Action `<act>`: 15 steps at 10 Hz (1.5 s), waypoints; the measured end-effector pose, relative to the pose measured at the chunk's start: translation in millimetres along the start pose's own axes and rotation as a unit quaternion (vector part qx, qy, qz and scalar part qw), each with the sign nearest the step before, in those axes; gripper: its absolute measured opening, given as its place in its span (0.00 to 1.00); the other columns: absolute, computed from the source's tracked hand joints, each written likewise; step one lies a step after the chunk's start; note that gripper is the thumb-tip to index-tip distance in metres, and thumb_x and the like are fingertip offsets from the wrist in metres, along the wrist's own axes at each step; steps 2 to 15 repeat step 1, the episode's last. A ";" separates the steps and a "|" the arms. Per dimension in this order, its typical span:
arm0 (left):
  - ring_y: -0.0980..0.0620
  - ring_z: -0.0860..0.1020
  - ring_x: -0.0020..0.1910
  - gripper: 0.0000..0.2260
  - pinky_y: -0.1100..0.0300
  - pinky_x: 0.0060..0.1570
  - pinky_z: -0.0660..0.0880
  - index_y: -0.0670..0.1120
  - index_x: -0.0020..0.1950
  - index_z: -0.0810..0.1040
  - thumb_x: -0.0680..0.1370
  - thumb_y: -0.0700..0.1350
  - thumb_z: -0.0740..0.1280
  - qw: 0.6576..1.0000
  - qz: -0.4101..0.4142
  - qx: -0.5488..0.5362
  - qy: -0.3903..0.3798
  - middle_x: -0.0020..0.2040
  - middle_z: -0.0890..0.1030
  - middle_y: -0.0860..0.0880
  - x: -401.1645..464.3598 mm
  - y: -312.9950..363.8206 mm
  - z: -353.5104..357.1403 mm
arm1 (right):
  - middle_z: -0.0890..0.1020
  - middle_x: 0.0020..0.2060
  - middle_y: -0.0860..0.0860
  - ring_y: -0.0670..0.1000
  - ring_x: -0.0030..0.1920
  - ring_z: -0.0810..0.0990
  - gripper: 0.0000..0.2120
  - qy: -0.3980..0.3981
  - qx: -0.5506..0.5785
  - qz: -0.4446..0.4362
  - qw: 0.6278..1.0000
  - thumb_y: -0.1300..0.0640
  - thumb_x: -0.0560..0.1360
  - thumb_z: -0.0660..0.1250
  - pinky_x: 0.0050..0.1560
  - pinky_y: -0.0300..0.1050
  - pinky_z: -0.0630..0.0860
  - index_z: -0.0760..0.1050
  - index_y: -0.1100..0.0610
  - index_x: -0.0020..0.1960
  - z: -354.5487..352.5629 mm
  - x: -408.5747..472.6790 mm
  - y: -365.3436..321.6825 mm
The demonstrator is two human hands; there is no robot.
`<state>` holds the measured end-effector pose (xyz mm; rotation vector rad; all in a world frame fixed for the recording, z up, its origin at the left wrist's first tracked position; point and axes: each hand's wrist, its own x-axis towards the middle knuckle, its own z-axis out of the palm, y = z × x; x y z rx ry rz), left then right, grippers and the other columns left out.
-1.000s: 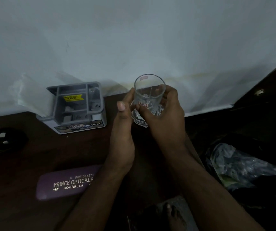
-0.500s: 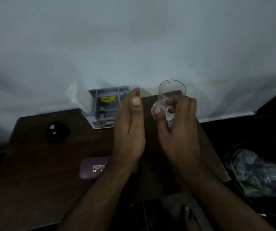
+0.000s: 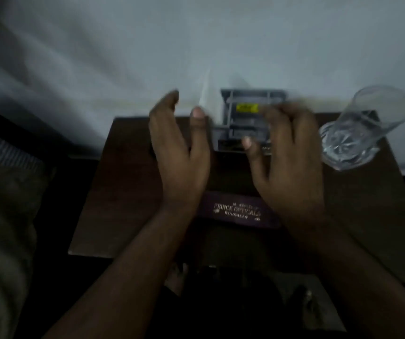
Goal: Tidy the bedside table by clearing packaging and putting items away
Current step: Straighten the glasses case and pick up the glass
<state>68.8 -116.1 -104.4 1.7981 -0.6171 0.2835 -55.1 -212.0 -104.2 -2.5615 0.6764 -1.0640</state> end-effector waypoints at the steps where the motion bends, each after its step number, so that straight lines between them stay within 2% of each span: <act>1: 0.50 0.67 0.75 0.25 0.45 0.74 0.64 0.37 0.77 0.64 0.85 0.52 0.61 0.999 0.018 0.028 0.026 0.74 0.70 0.44 1.4 -12.9 1.6 | 0.74 0.70 0.63 0.63 0.70 0.74 0.23 0.023 -0.059 -0.041 0.997 0.51 0.83 0.65 0.65 0.60 0.73 0.72 0.62 0.73 7.6 6.1 2.2; 15: 0.50 0.67 0.75 0.25 0.45 0.74 0.64 0.37 0.77 0.64 0.85 0.52 0.61 0.999 0.018 0.028 0.026 0.74 0.70 0.44 1.4 -12.9 1.6 | 0.74 0.70 0.63 0.63 0.70 0.74 0.23 0.023 -0.059 -0.041 0.997 0.51 0.83 0.65 0.65 0.60 0.73 0.72 0.62 0.73 7.6 6.1 2.2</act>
